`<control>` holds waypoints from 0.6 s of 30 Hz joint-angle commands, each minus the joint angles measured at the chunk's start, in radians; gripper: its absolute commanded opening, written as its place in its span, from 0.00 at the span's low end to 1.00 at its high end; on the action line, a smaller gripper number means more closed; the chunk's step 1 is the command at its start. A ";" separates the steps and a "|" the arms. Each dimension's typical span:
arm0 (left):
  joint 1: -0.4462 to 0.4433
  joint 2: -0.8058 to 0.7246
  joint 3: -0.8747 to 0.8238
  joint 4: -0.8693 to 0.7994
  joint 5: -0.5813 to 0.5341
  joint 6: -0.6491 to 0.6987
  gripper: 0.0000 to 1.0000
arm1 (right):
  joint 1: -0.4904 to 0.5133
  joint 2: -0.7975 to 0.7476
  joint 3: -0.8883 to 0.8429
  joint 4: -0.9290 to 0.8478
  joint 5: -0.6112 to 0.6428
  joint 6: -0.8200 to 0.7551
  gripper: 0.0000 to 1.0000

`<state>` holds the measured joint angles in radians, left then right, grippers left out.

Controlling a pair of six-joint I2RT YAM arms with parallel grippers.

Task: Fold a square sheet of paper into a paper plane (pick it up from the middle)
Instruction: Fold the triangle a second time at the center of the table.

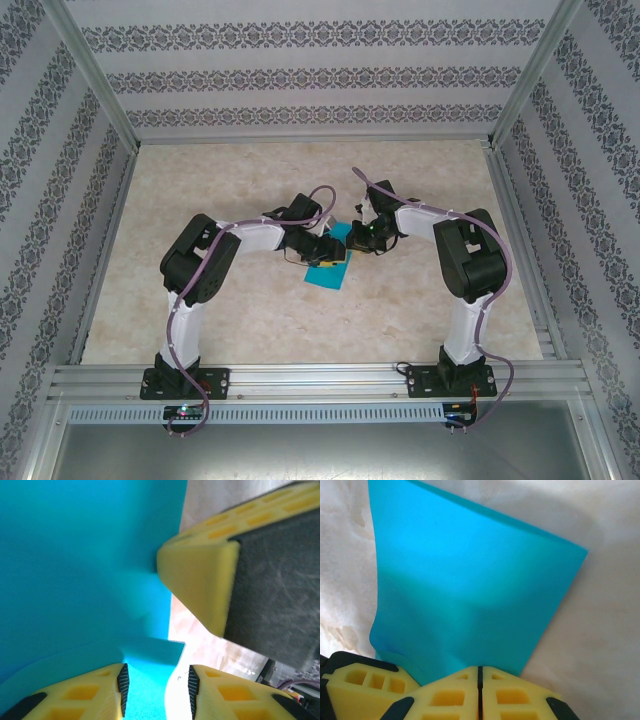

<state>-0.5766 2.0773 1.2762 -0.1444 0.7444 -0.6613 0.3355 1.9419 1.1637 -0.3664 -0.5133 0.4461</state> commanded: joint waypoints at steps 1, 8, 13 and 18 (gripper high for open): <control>-0.007 0.010 -0.040 0.019 -0.066 0.008 0.35 | -0.018 -0.042 -0.008 0.018 -0.047 0.028 0.09; -0.002 0.011 -0.063 0.064 -0.053 -0.010 0.30 | -0.048 -0.097 -0.034 0.035 -0.083 0.050 0.09; 0.000 0.015 -0.061 0.063 -0.048 -0.009 0.19 | -0.057 -0.145 -0.073 0.048 -0.118 0.072 0.08; 0.003 0.020 -0.061 0.054 -0.049 -0.003 0.14 | -0.056 -0.205 -0.157 0.089 -0.175 0.124 0.05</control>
<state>-0.5758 2.0731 1.2343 -0.0803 0.7136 -0.6735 0.2832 1.7802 1.0515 -0.3012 -0.6312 0.5262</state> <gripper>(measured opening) 0.145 0.063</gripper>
